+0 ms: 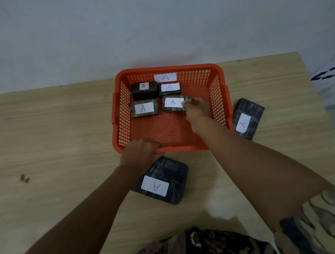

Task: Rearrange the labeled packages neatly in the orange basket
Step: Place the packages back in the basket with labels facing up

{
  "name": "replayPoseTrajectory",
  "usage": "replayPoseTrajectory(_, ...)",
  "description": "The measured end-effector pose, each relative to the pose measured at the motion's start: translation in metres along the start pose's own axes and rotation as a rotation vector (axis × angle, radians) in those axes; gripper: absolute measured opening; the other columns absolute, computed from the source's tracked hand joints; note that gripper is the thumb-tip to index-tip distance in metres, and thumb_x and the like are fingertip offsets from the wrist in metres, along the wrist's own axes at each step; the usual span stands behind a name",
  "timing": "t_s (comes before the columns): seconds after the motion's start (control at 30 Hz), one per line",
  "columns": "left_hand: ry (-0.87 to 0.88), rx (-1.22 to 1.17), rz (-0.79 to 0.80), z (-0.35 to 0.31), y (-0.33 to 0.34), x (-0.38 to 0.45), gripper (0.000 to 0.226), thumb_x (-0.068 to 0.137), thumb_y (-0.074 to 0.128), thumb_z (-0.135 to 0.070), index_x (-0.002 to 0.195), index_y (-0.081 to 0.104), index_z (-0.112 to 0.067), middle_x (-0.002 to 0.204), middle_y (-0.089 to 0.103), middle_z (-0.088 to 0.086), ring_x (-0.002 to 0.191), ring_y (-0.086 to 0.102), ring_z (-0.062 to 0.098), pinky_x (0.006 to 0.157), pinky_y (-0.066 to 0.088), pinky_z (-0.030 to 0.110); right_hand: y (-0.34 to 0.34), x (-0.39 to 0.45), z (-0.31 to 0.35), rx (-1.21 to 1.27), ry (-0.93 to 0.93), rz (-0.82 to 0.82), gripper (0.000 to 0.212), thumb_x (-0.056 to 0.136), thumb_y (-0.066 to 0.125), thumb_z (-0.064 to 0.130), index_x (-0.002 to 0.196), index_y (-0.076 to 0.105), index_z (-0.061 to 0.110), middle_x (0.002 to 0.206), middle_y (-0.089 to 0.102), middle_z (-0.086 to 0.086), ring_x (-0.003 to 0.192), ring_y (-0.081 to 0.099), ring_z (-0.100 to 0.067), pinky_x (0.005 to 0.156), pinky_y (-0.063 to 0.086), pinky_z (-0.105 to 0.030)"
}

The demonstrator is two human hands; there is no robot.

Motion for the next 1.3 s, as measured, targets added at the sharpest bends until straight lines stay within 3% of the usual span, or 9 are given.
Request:
replayPoseTrajectory(0.27, 0.033, 0.06, -0.063, -0.002, -0.002, -0.001, 0.027, 0.084, 0.063, -0.047, 0.08, 0.072, -0.021, 0.062, 0.068, 0.0, 0.049, 0.064, 0.02, 0.051, 0.044, 0.024, -0.001, 0.007, 0.017, -0.234, -0.167, -0.049, 0.022, 0.081, 0.078, 0.018, 0.103, 0.077, 0.019, 0.103, 0.076, -0.002, 0.084, 0.067, -0.016, 0.076, 0.049, -0.022)
replayPoseTrajectory(0.5, 0.01, -0.06, -0.033, -0.005, -0.005, -0.005, 0.028, 0.088, 0.06, -0.044, 0.091, 0.071, -0.019, 0.083, 0.071, 0.002, 0.072, 0.067, 0.021, 0.068, 0.054, 0.033, -0.006, -0.043, 0.024, -0.447, -0.404, 0.121, 0.033, 0.09, 0.065, 0.018, 0.123, 0.065, 0.02, 0.122, 0.069, 0.0, 0.112, 0.063, -0.019, 0.093, 0.043, -0.021)
replayPoseTrajectory(0.63, -0.036, -0.024, -0.133, -0.004, -0.012, -0.02, 0.043, 0.08, 0.069, -0.042, 0.111, 0.067, -0.014, 0.111, 0.069, 0.008, 0.106, 0.061, 0.026, 0.096, 0.046, 0.045, -0.02, -0.088, 0.017, -0.712, -0.634, 0.169, 0.032, 0.093, 0.061, 0.032, 0.123, 0.065, 0.021, 0.125, 0.067, -0.001, 0.115, 0.061, -0.021, 0.095, 0.041, -0.026)
replayPoseTrajectory(0.87, -0.642, -0.131, -0.438, 0.013, -0.011, -0.113, 0.075, 0.07, 0.072, -0.056, 0.127, 0.045, -0.016, 0.132, 0.048, 0.011, 0.125, 0.043, 0.029, 0.102, 0.037, 0.046, -0.033, -0.144, -0.024, -1.055, -0.99, 0.24, 0.04, 0.096, 0.05, 0.049, 0.115, 0.069, 0.02, 0.105, 0.074, -0.001, 0.097, 0.066, -0.022, 0.091, 0.045, -0.037)
replayPoseTrajectory(1.0, -1.167, -0.406, -0.377, 0.014, 0.022, -0.161, 0.1, 0.062, 0.07, -0.067, 0.138, 0.035, -0.012, 0.14, 0.04, 0.016, 0.131, 0.039, 0.036, 0.101, 0.036, 0.053, -0.04, -0.15, -0.035, -1.139, -1.112, 0.127, 0.033, 0.098, 0.052, 0.042, 0.117, 0.066, 0.02, 0.104, 0.072, -0.004, 0.099, 0.064, -0.027, 0.101, 0.036, -0.048)
replayPoseTrajectory(1.07, -1.387, -0.54, -0.23, 0.013, 0.044, -0.179, 0.102, 0.058, 0.065, -0.078, 0.132, 0.046, -0.011, 0.135, 0.047, 0.017, 0.126, 0.045, 0.036, 0.1, 0.039, 0.052, -0.041, -0.147, -0.037, -1.136, -1.098, 0.11, 0.03, 0.099, 0.05, 0.039, 0.117, 0.065, 0.021, 0.103, 0.071, -0.003, 0.099, 0.063, -0.027, 0.104, 0.033, -0.051)
replayPoseTrajectory(1.13, -1.356, -0.584, -0.096, 0.008, 0.057, -0.179, 0.087, 0.058, 0.057, -0.085, 0.107, 0.065, -0.013, 0.111, 0.063, 0.014, 0.11, 0.057, 0.034, 0.093, 0.048, 0.045, -0.039, -0.144, -0.038, -1.132, -1.081, 0.112, 0.029, 0.1, 0.048, 0.039, 0.117, 0.064, 0.022, 0.102, 0.07, -0.003, 0.099, 0.061, -0.027, 0.104, 0.032, -0.05)
replayPoseTrajectory(1.2, -1.259, -0.661, -0.106, 0.001, 0.06, -0.171, 0.068, 0.065, 0.061, -0.077, 0.083, 0.07, -0.012, 0.086, 0.069, 0.01, 0.095, 0.064, 0.032, 0.078, 0.05, 0.036, -0.038, -0.143, -0.039, -1.128, -1.078, 0.116, 0.03, 0.1, 0.046, 0.04, 0.117, 0.064, 0.023, 0.102, 0.069, -0.002, 0.098, 0.06, -0.026, 0.102, 0.031, -0.048)
replayPoseTrajectory(1.3, -1.251, -0.813, -0.245, -0.005, 0.057, -0.167, 0.043, 0.073, 0.073, -0.055, 0.072, 0.068, -0.012, 0.069, 0.066, 0.006, 0.076, 0.065, 0.029, 0.065, 0.038, 0.027, -0.038, -0.141, -0.04, -1.119, -1.076, 0.122, 0.03, 0.1, 0.045, 0.04, 0.118, 0.063, 0.024, 0.104, 0.069, -0.001, 0.099, 0.06, -0.025, 0.101, 0.032, -0.046)
Point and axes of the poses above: each hand's wrist, its own x-axis towards the middle knuckle, its own y-axis out of the palm, z = x × y, the point moved 7 cm from there along x, towards the middle knuckle
